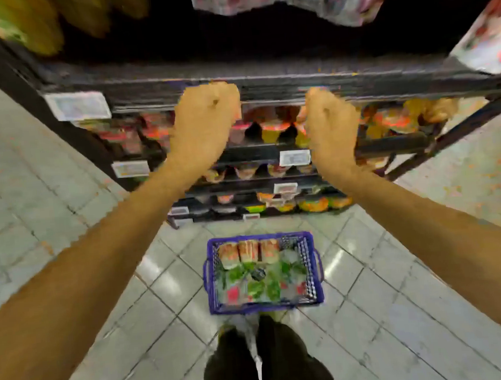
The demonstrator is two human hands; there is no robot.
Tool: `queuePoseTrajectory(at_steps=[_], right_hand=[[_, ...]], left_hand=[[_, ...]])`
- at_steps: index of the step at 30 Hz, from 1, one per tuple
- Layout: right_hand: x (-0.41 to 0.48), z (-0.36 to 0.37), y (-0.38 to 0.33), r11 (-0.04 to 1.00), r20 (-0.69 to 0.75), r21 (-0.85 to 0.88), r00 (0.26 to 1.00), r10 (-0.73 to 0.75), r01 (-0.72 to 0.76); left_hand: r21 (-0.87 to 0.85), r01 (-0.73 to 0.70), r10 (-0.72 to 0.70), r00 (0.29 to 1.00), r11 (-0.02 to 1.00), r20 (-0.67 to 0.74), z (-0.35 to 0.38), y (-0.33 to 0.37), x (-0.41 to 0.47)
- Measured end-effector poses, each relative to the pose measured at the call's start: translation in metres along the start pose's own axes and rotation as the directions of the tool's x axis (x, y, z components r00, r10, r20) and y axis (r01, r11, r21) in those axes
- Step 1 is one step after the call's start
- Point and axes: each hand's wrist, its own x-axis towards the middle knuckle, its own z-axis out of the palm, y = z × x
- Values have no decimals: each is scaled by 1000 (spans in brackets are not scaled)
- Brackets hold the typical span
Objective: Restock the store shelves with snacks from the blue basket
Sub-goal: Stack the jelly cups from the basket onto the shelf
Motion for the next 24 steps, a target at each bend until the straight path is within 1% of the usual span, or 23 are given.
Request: queuePoseTrajectory(at_steps=[2,3,5,7,10,12,14,15,18,19,21,23,24], right_hand=[[-38,18,62,993,42,-27,993,113,-112],[-56,27,92,984,48,-39,984,173,-172],[-91,44,152,961,69,-57,959,275,-271],[-124,62,214,927,98,-117,925,367,-356],[-166,91,308,874,122,-258,883,453,-412],[-186,112,370,825,109,-351,855,507,-444],[-200,134,430,765,114,-422,809,577,-487],[-206,144,458,729,130,-439,766,630,-525],[-219,171,530,598,162,-464,601,782,-654],[-223,178,550,571,159,-476,573,804,-669],[-228,192,583,545,152,-513,555,818,-663],[-230,207,609,510,178,-592,515,838,-624],[-230,214,622,493,193,-627,493,848,-603]], left_hand=[[-25,133,-130,988,991,84,34,-68,-23],[-42,215,-210,973,976,100,51,-104,-35],[-49,366,-358,925,929,129,85,-173,-62],[-29,464,-454,876,885,165,118,-238,-92],[-22,623,-609,771,782,187,165,-333,-129],[-4,723,-715,683,690,152,197,-392,-144],[31,762,-760,640,647,115,229,-446,-155],[40,778,-776,619,627,120,245,-470,-158],[43,848,-844,519,528,139,293,-533,-165],[53,859,-856,500,509,131,309,-550,-167],[103,853,-858,502,512,113,337,-579,-169],[125,843,-852,509,523,124,363,-602,-168],[118,851,-858,498,511,125,374,-613,-167]])
